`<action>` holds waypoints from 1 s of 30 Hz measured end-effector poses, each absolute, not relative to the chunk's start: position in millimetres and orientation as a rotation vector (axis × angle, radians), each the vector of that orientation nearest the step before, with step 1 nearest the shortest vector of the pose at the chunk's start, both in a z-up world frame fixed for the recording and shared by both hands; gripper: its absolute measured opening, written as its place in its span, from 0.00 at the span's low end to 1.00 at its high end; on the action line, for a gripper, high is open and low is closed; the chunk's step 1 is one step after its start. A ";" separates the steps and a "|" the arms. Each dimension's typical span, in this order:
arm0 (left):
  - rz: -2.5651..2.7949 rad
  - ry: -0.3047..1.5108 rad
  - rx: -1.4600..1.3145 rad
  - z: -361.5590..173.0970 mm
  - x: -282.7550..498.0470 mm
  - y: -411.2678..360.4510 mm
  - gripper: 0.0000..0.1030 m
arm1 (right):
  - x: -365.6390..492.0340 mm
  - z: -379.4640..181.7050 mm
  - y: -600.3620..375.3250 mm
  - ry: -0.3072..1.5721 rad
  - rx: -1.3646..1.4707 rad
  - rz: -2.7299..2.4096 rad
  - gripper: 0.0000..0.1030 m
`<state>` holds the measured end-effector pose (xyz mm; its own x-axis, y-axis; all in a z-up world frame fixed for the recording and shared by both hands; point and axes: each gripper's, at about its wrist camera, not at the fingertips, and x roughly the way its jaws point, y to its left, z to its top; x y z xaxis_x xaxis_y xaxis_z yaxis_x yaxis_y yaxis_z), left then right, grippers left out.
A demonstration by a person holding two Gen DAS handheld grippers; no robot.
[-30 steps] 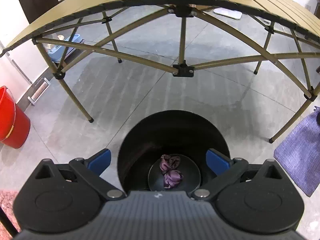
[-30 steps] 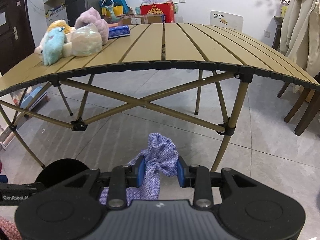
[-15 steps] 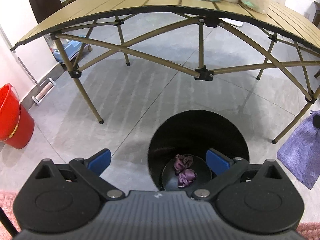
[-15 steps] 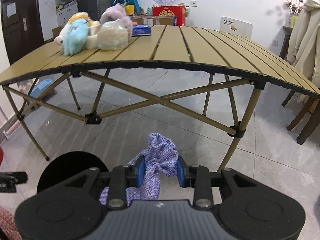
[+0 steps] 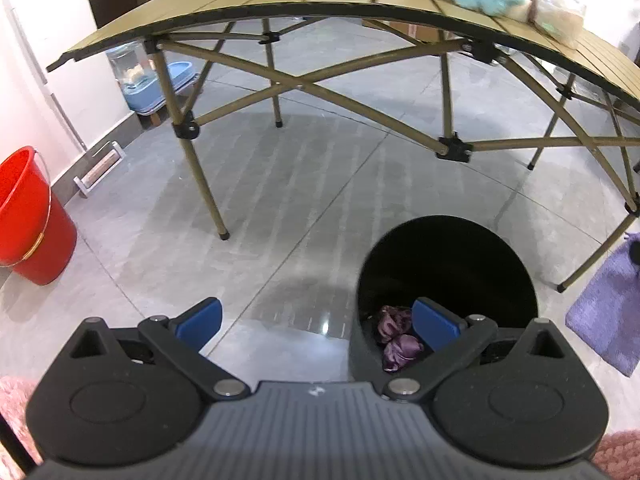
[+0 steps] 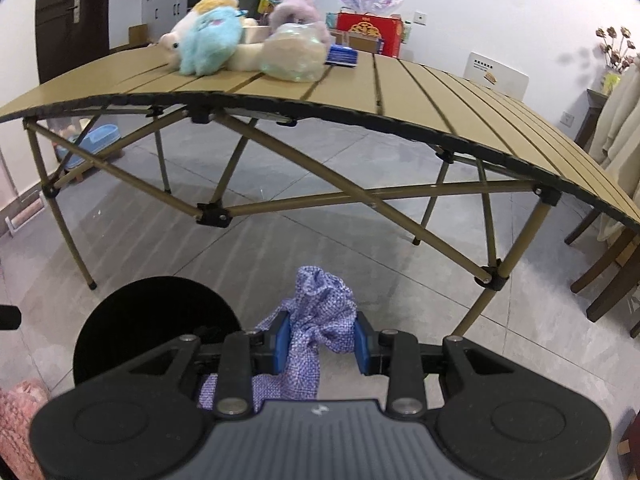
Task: Collect trash
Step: 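Move the left tool aside while the right tool brings the lavender pouch over the bin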
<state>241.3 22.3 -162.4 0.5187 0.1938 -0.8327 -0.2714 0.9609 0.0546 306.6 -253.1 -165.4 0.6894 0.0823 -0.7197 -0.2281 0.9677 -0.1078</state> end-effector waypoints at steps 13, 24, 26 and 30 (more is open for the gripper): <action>0.305 0.957 -0.110 -167.6 235.3 62.2 1.00 | 297.8 -176.7 -211.3 0.831 -0.203 0.233 0.30; 0.305 0.950 -0.105 -171.7 233.9 76.5 1.00 | 302.6 -191.6 -160.5 0.876 -0.234 0.308 0.30; 0.302 0.947 -0.105 -171.7 234.3 79.1 1.00 | 304.7 -195.4 -150.8 0.887 -0.241 0.319 0.30; 0.308 0.949 -0.098 -173.7 236.0 82.0 1.00 | 309.2 -204.1 -133.6 0.914 -0.256 0.338 0.30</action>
<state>236.0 82.0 -173.7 0.5423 0.2162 -0.8119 -0.3017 0.9520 0.0520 309.2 -133.6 -204.1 0.5640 0.1760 -0.8068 -0.3910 0.9175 -0.0731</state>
